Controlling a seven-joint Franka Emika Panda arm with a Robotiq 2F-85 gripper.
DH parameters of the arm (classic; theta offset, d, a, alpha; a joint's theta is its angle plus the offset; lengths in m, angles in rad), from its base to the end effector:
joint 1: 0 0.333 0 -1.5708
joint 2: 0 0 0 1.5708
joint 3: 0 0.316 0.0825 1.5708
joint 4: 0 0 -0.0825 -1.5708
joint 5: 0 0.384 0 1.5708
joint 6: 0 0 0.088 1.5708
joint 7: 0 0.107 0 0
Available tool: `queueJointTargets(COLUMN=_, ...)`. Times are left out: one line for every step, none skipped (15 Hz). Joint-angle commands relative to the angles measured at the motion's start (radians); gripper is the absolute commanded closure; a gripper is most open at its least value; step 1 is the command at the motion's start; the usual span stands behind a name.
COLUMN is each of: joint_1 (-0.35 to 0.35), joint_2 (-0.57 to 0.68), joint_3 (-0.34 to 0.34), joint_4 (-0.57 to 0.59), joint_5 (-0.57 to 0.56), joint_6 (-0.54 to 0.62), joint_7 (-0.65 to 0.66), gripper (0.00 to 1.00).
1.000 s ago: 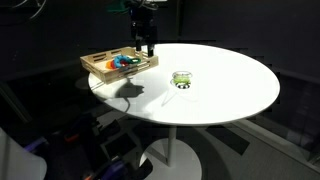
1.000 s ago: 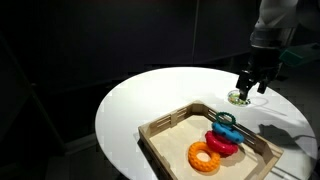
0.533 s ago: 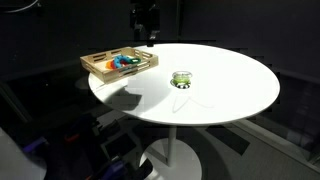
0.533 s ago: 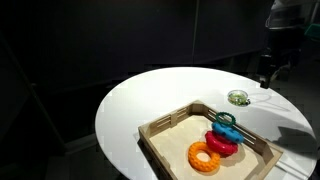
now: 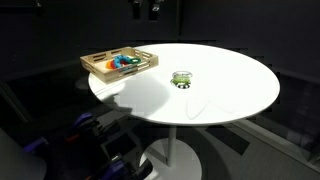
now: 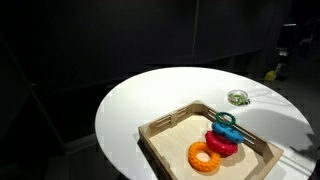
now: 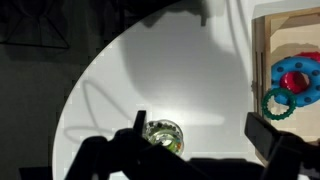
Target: Pick up the green ring from the table and put it on the wooden tray
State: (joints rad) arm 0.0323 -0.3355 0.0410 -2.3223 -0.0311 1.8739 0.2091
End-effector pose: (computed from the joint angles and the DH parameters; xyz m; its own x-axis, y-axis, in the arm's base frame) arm 0.4328 0.0302 0.4625 0.9862 -0.1301 -0.1020 -0.1240 -0.9902 0.0645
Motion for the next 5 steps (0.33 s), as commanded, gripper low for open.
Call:
queueJointTargets(joint_1=-0.016, joint_2=-0.035, joint_3=-0.009, joint_4=0.027, joint_5=0.008, joint_6=-0.050, joint_7=-0.037, gripper=0.00)
queueJointTargets(joint_1=-0.019, joint_2=-0.039, joint_3=-0.009, joint_4=0.025, joint_5=0.006, joint_6=-0.050, joint_7=-0.035, gripper=0.00)
queueJointTargets(joint_1=-0.017, joint_2=-0.028, joint_3=0.002, joint_4=0.008, joint_5=0.003, joint_6=-0.021, joint_7=-0.012, gripper=0.00)
queueJointTargets(joint_1=-0.018, joint_2=-0.033, joint_3=0.001, joint_4=0.008, joint_5=0.003, joint_6=-0.023, joint_7=-0.013, gripper=0.00)
queueJointTargets(joint_1=-0.019, joint_2=-0.034, joint_3=0.001, joint_4=0.008, joint_5=0.003, joint_6=-0.024, joint_7=-0.013, gripper=0.00)
